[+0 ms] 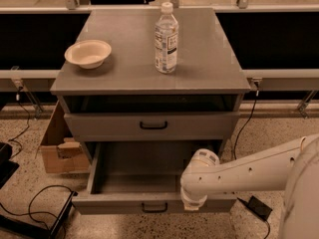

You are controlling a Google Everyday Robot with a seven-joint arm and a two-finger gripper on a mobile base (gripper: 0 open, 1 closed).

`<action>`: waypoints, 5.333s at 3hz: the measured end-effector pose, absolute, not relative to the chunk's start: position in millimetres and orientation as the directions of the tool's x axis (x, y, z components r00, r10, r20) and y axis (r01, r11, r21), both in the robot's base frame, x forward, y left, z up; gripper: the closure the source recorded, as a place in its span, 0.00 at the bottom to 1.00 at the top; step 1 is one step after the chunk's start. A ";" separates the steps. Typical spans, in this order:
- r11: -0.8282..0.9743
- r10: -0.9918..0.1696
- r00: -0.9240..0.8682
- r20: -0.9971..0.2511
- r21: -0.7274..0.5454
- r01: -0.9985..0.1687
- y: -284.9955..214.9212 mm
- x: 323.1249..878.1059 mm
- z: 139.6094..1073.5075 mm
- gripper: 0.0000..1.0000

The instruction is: Open middle drawer

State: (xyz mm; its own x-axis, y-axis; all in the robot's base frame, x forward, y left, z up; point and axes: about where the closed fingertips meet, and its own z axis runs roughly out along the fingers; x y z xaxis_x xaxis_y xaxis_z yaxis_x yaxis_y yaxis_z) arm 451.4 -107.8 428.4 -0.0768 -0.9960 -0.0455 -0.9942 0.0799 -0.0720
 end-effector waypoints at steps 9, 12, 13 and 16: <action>0.121 -0.993 -0.120 -0.011 -0.085 -0.989 -122.3 373.9 440.1 1.00; 0.139 -0.990 -0.140 -0.002 -0.110 -0.984 -128.2 349.3 447.3 0.88; 0.139 -0.990 -0.140 -0.002 -0.110 -0.984 -128.2 349.3 446.2 0.65; 0.138 -0.990 -0.139 0.000 -0.109 -0.984 -129.0 348.2 445.7 0.00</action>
Offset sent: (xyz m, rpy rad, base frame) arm -0.2317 0.0009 -0.0051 -0.0856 0.0623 0.0990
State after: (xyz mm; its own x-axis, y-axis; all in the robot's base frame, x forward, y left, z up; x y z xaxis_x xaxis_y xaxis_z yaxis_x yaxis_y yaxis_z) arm 348.2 -129.0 445.7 -0.1391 -0.9903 -0.0001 -0.9844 0.1383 -0.1088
